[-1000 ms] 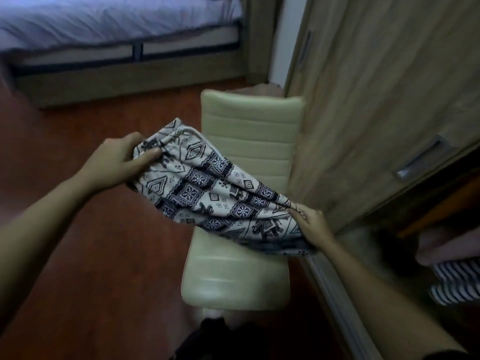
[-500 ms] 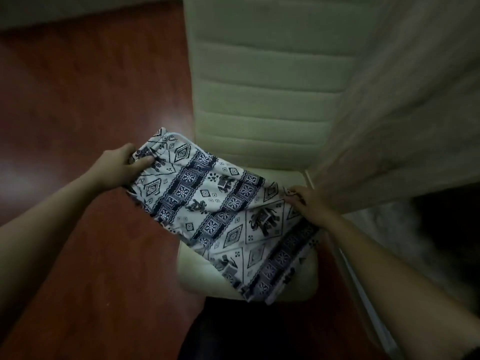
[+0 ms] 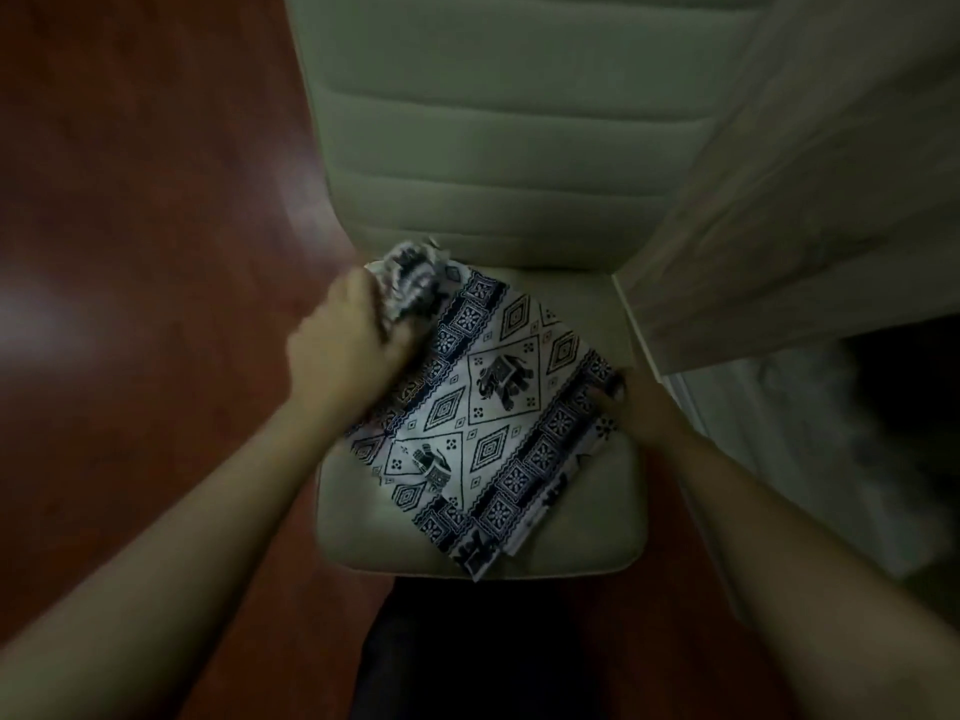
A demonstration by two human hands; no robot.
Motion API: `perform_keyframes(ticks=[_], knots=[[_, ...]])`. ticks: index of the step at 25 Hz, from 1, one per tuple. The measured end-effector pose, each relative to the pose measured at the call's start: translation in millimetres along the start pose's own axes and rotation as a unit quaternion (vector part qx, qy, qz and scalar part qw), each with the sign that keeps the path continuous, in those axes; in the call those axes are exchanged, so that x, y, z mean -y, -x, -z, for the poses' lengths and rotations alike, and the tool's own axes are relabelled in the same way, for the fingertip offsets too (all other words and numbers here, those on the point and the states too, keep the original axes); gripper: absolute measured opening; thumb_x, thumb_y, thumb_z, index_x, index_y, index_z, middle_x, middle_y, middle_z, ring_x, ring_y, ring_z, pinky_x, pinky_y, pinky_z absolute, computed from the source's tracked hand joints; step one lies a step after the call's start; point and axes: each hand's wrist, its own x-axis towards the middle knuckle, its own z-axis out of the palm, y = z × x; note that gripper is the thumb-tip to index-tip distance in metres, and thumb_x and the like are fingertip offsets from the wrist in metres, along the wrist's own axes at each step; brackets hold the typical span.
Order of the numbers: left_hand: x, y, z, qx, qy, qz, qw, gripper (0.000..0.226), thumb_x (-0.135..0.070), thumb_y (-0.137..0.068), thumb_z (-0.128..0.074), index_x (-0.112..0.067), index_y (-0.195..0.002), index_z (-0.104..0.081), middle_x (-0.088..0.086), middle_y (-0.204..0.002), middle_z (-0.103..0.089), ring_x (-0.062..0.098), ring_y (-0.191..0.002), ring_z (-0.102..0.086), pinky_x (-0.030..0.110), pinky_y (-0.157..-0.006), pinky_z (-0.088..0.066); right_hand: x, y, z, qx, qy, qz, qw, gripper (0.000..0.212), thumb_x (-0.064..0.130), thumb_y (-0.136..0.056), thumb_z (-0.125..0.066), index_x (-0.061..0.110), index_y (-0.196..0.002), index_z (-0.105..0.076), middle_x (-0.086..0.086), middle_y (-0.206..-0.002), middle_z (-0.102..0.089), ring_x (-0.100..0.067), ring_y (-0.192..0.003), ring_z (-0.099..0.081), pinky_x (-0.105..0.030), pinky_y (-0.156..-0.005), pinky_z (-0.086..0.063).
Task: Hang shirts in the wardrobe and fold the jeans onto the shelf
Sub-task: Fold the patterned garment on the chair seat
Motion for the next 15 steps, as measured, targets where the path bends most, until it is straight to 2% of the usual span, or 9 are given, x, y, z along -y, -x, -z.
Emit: perform_keyframes(ticks=[2,4,5,7,9,10,12,13,15], knots=[[-29,29,-34,0.055,0.01,-0.026,0.998,0.047,-0.037,-0.086,-0.056,-0.012,-0.122,-0.038,0.006,-0.114,-0.044,0.022,-0.095,-0.049,0.031,-0.064,-0.045,1,5,-4,-0.044,-0.033,0.006,0.998,0.036,0.039,-0.089,-0.058,0.011,-0.112,-0.058,-0.002,-0.099,-0.058,-0.018,-0.093,-0.057,-0.021,-0.069,-0.036],[-39,45,-70,0.123,-0.003,-0.044,0.991,0.061,-0.044,-0.089,-0.052,-0.013,-0.137,-0.03,0.012,-0.139,-0.034,0.025,-0.119,-0.041,0.034,-0.079,-0.049,1,11,-5,-0.061,-0.123,-0.016,0.99,0.033,0.032,-0.086,-0.065,0.019,-0.115,-0.057,0.004,-0.103,-0.056,-0.011,-0.092,-0.053,-0.02,-0.079,-0.039],[-37,50,-87,0.144,-0.021,-0.067,0.987,0.067,-0.049,-0.091,-0.047,-0.013,-0.143,-0.025,0.013,-0.149,-0.024,0.027,-0.129,-0.034,0.038,-0.09,-0.047,1,15,-5,-0.048,-0.208,-0.04,0.976,0.037,0.031,-0.082,-0.07,0.023,-0.115,-0.055,0.007,-0.109,-0.055,-0.009,-0.094,-0.053,-0.022,-0.083,-0.043],[-28,57,-111,0.179,-0.075,-0.126,0.973,0.076,-0.057,-0.094,-0.032,-0.016,-0.15,-0.002,0.01,-0.159,0.005,0.03,-0.144,-0.009,0.049,-0.111,-0.025,-2,19,-7,-0.018,-0.344,-0.066,0.937,0.056,0.031,-0.074,-0.078,0.023,-0.122,-0.05,0.008,-0.12,-0.054,-0.007,-0.1,-0.056,-0.028,-0.089,-0.047],[-19,60,-126,0.231,-0.094,-0.134,0.959,0.076,-0.059,-0.095,-0.019,-0.016,-0.145,0.019,0.006,-0.154,0.025,0.026,-0.144,0.015,0.052,-0.117,-0.003,-2,25,-13,-0.038,-0.344,-0.042,0.937,0.06,0.022,-0.076,-0.077,0.021,-0.126,-0.045,0.01,-0.118,-0.052,-0.003,-0.101,-0.053,-0.023,-0.088,-0.041],[-19,61,-129,0.254,-0.083,-0.122,0.956,0.075,-0.06,-0.094,-0.014,-0.017,-0.144,0.021,0.005,-0.153,0.027,0.024,-0.143,0.02,0.052,-0.117,0.002,-2,26,-15,-0.076,-0.317,-0.028,0.945,0.06,0.017,-0.078,-0.075,0.018,-0.129,-0.043,0.009,-0.118,-0.05,-0.005,-0.105,-0.05,-0.021,-0.089,-0.038],[-29,57,-121,0.268,-0.039,-0.103,0.957,0.074,-0.063,-0.093,-0.009,-0.018,-0.148,0.01,0.003,-0.157,0.016,0.022,-0.145,0.013,0.051,-0.116,0.001,-1,28,-17,-0.18,-0.311,-0.014,0.933,0.054,0.013,-0.081,-0.072,0.013,-0.126,-0.042,0.002,-0.114,-0.052,-0.015,-0.107,-0.051,-0.024,-0.085,-0.039],[-34,52,-111,0.244,-0.019,-0.105,0.964,0.071,-0.062,-0.093,-0.009,-0.019,-0.15,-0.006,0.002,-0.159,0.0,0.022,-0.146,-0.003,0.051,-0.114,-0.006,0,30,-17,-0.215,-0.328,-0.002,0.92,0.051,0.012,-0.081,-0.072,0.013,-0.122,-0.042,0.001,-0.11,-0.054,-0.02,-0.106,-0.054,-0.028,-0.083,-0.043],[-36,36,-87,0.11,0.013,-0.115,0.987,0.059,-0.053,-0.095,-0.016,-0.02,-0.137,-0.042,0.002,-0.148,-0.038,0.022,-0.133,-0.035,0.045,-0.105,-0.026,-2,31,-19,-0.246,-0.289,0.013,0.925,0.05,0.014,-0.081,-0.071,0.011,-0.121,-0.041,-0.001,-0.112,-0.053,-0.025,-0.109,-0.053,-0.038,-0.09,-0.047]])
